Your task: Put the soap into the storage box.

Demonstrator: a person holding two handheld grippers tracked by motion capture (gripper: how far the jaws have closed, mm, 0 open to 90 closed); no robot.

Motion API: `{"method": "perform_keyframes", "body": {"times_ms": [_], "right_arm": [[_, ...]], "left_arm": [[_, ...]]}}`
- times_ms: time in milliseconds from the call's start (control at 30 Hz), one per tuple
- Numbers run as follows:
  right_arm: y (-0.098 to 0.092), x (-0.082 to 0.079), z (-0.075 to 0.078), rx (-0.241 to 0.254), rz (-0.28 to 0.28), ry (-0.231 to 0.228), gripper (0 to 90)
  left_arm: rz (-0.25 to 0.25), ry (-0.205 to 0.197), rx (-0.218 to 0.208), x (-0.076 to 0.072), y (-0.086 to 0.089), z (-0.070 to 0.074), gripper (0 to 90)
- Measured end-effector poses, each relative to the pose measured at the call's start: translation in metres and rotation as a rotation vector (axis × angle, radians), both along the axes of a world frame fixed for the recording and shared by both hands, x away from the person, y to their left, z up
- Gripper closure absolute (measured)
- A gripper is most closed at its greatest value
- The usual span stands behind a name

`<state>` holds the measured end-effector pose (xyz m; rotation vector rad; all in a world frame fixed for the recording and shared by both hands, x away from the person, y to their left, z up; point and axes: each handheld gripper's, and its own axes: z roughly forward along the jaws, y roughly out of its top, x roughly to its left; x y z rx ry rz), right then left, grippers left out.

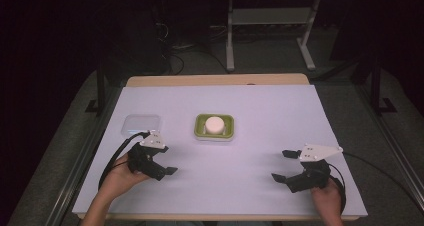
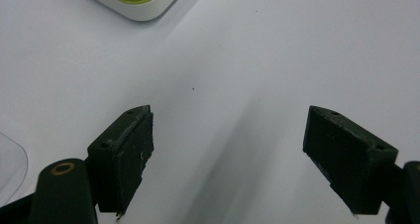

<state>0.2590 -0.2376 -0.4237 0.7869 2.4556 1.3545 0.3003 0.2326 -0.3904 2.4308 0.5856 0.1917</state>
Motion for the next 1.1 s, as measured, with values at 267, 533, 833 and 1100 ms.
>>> {"method": "perform_keyframes", "body": {"times_ms": [267,533,833,1100], "right_arm": [[0.001,0.0,-0.001,-0.004,0.001,0.006,13.0],[0.001,0.0,-0.001,-0.004,0.002,0.009,13.0],[0.001,0.001,-0.002,-0.001,0.009,0.015,13.0],[0.002,0.001,-0.003,-0.003,0.007,0.017,13.0]], "left_arm": [[0.014,0.014,-0.005,-0.007,0.007,-0.008,19.0],[0.031,0.023,-0.009,-0.014,0.012,-0.014,18.7],[0.041,0.021,-0.012,-0.021,0.019,-0.02,18.7],[0.048,0.026,-0.03,-0.029,0.023,-0.03,18.7]]}}
